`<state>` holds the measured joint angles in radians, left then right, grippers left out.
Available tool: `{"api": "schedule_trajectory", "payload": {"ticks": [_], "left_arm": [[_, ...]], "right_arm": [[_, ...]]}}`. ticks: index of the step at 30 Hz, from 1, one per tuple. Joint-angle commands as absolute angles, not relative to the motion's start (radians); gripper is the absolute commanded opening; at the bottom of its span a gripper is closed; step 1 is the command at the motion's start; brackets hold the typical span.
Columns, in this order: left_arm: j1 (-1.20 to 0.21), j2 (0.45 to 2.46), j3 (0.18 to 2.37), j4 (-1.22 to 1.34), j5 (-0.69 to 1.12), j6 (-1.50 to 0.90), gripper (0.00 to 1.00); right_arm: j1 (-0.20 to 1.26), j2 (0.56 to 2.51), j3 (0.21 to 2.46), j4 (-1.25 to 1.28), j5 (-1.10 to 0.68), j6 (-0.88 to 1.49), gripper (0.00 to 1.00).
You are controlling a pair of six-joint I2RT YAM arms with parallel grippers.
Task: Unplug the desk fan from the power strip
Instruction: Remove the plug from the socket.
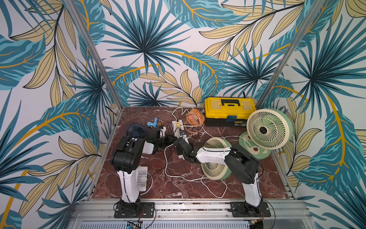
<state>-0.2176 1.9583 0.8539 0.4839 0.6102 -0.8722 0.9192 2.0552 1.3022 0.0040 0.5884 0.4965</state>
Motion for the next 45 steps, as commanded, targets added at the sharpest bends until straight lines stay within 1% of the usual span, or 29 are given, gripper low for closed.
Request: {"api": "schedule_trajectory", "payload": {"ticks": [1,4,5,8,11,16,18,21,24,30,33,37,45], "left_arm": [[-0.233,2.007,0.859,0.386,0.570,-0.842,0.27],[-0.235,2.014,0.864,0.377,0.567,-0.836,0.26],[-0.237,2.018,0.866,0.374,0.564,-0.833,0.26],[-0.241,2.023,0.871,0.359,0.554,-0.823,0.27],[-0.245,2.023,0.871,0.348,0.541,-0.813,0.28],[-0.252,2.022,0.880,0.324,0.531,-0.796,0.31],[-0.254,2.021,0.882,0.316,0.525,-0.788,0.31],[-0.256,2.022,0.884,0.302,0.519,-0.781,0.32],[-0.259,2.024,0.888,0.293,0.514,-0.777,0.32],[-0.274,2.020,0.911,0.231,0.475,-0.731,0.33],[-0.283,2.014,0.929,0.184,0.447,-0.699,0.34],[-0.289,2.012,0.939,0.150,0.423,-0.678,0.34],[-0.291,2.005,0.940,0.138,0.409,-0.670,0.36]], "right_arm": [[0.939,2.076,1.351,-0.105,0.679,0.487,0.10],[0.936,2.056,1.315,-0.089,0.663,0.500,0.01],[0.927,2.042,1.288,-0.058,0.634,0.509,0.00],[0.897,2.012,1.232,0.029,0.514,0.562,0.00],[0.898,2.021,1.265,0.008,0.478,0.568,0.00],[0.932,2.063,1.369,-0.143,0.574,0.582,0.00],[0.928,2.052,1.348,-0.128,0.559,0.595,0.00],[0.903,2.016,1.286,-0.047,0.484,0.626,0.00],[0.896,1.997,1.277,-0.046,0.486,0.637,0.00],[0.936,2.037,1.379,-0.180,0.632,0.586,0.00],[0.932,2.027,1.350,-0.142,0.609,0.590,0.00],[0.906,1.986,1.268,-0.035,0.529,0.621,0.00],[0.904,1.944,1.264,-0.065,0.558,0.616,0.00]]}}
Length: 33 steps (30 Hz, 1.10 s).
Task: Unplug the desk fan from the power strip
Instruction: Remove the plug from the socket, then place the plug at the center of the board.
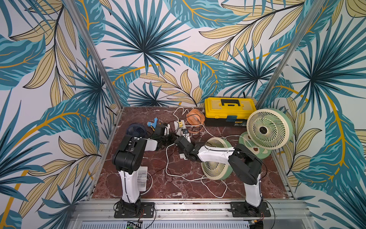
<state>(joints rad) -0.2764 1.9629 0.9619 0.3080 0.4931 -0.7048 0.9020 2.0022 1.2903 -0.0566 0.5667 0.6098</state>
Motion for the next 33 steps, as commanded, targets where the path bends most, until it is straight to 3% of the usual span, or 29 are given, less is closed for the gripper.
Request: {"api": "schedule_trajectory", "payload": {"ticks": [1,12,26,33], "left_arm": [[-0.290,2.003,0.940,0.137,0.408,-0.669,0.37],[-0.291,1.981,0.942,0.148,0.441,-0.684,0.40],[-0.291,1.830,0.935,0.124,0.462,-0.693,0.43],[-0.291,1.800,0.937,0.118,0.459,-0.691,0.44]], "right_arm": [[0.904,1.933,1.263,-0.074,0.561,0.614,0.00],[0.905,1.783,1.200,-0.148,0.560,0.602,0.00],[0.962,1.593,1.033,-0.328,0.379,0.638,0.00],[1.020,1.597,0.997,-0.404,0.347,0.691,0.00]]}}
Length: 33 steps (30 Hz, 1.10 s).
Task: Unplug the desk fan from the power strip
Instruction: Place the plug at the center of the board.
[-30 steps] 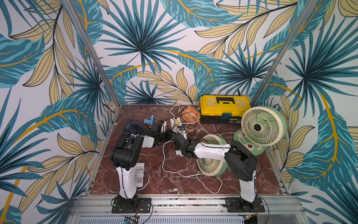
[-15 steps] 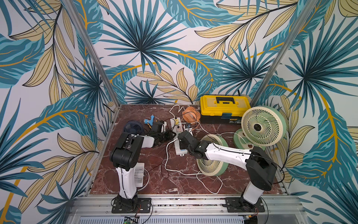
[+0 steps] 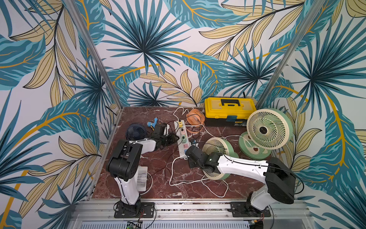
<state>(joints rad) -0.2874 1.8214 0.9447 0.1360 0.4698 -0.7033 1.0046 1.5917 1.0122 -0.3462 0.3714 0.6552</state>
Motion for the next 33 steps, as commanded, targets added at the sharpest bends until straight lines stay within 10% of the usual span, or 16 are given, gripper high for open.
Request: {"api": "schedule_trajectory", "payload": {"ticks": [1,12,33], "left_arm": [[-0.290,1.802,0.937,0.118,0.459,-0.692,0.44],[-0.291,1.804,0.942,0.107,0.459,-0.686,0.44],[-0.290,1.815,0.940,0.106,0.453,-0.684,0.45]], "right_arm": [[1.033,1.613,1.002,-0.422,0.345,0.700,0.00],[1.093,1.719,1.039,-0.545,0.415,0.777,0.03],[1.078,1.566,1.065,-0.525,0.466,0.645,0.47]]}}
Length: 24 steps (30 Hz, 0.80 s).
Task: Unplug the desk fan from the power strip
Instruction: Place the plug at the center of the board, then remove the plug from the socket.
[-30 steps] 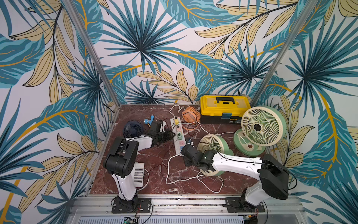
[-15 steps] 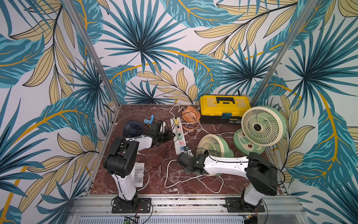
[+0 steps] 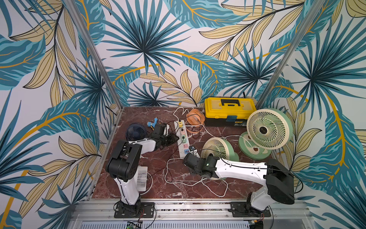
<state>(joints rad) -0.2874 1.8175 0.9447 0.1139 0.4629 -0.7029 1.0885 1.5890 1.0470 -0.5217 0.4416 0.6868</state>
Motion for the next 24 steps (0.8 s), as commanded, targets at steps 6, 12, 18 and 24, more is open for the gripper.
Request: {"api": "schedule_trajectory", "payload": {"ticks": [6,12,18,24], "left_arm": [[-0.290,1.829,0.942,0.118,0.462,-0.689,0.47],[-0.289,1.849,0.949,0.125,0.472,-0.693,0.48],[-0.290,1.876,0.956,0.129,0.486,-0.696,0.48],[-0.289,1.900,0.959,0.158,0.525,-0.712,0.49]], "right_arm": [[1.013,1.576,1.104,-0.416,0.437,0.583,0.47],[0.954,1.669,1.167,-0.293,0.481,0.520,0.48],[0.908,1.786,1.198,-0.102,0.446,0.456,0.51],[0.893,1.881,1.193,0.044,0.461,0.427,0.52]]}}
